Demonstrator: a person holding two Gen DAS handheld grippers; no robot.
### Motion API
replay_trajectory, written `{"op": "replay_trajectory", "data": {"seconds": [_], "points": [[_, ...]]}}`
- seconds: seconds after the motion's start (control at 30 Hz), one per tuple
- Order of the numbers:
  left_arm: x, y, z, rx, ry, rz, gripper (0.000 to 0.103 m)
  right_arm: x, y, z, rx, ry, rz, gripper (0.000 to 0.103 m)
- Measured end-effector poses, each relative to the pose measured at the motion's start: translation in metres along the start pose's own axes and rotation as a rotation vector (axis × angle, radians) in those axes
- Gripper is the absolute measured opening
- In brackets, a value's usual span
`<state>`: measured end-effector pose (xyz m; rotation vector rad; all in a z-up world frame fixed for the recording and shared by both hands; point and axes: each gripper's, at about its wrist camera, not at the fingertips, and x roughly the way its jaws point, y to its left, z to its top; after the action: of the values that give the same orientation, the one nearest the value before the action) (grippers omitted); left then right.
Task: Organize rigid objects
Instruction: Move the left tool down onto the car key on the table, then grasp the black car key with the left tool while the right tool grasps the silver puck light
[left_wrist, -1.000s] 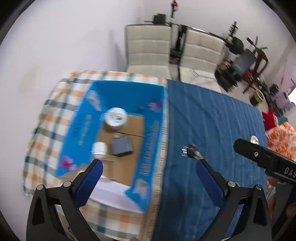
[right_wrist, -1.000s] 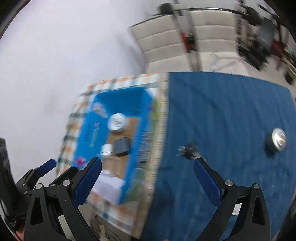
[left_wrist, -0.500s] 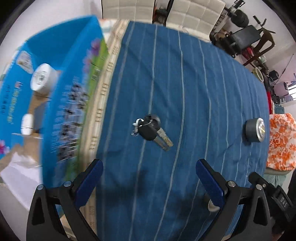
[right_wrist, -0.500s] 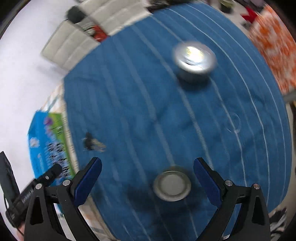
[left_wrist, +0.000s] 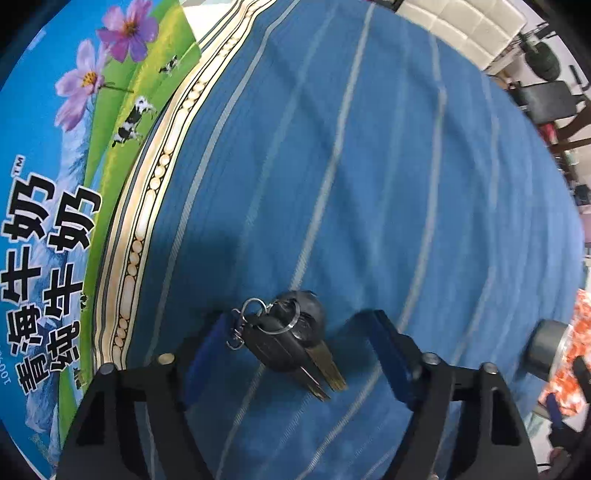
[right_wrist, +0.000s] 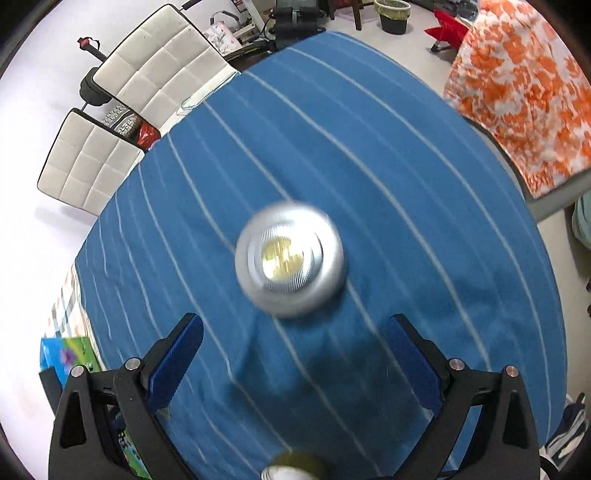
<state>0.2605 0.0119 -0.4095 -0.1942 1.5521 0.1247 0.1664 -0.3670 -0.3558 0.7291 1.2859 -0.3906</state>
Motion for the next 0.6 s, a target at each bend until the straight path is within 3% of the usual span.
{"op": "replay_trajectory", "data": {"seconds": [0.07,0.2,0.23,0.5,0.6], "points": [[-0.001,-0.003,-0.001,0.017,-0.030,0.026,0.069,0.004,0.004,0.012,-0.012,-0.001,-0.006,0.101],[-0.012,-0.010,-0.006,0.094,-0.098,0.026,0.029,0.013,0.007,0.028,-0.038,0.016,-0.015,0.101],[-0.013,-0.012,-0.009,0.128,-0.101,0.022,0.027,0.018,0.007,0.030,-0.048,0.025,-0.022,0.101],[-0.006,-0.056,-0.033,0.445,-0.079,0.037,0.027,0.046,0.017,0.041,-0.122,0.095,-0.062,0.101],[-0.003,-0.066,-0.038,0.470,-0.052,0.018,0.027,0.056,0.018,0.041,-0.134,0.118,-0.072,0.101]]}}
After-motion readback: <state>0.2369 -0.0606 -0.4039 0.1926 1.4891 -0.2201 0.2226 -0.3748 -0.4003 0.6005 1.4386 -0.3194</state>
